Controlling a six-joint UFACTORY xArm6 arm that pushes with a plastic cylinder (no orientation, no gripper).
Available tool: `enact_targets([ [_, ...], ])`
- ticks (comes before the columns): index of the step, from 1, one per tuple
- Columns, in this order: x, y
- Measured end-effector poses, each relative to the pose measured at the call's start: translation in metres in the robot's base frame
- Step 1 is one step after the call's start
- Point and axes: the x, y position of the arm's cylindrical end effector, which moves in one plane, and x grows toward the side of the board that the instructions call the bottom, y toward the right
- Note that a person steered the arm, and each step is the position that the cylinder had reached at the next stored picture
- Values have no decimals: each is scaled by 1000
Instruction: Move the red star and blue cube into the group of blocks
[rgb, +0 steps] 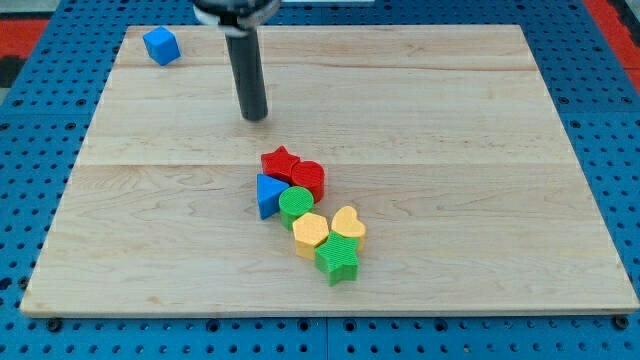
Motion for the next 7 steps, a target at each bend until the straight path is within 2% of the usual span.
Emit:
enact_targets([
  [1, -103, -2],
  [2, -140, -61],
  [3, -137, -179],
  [4, -107, -164],
  [5, -82, -77],
  [6, -13, -27],
  [7, 33, 23],
])
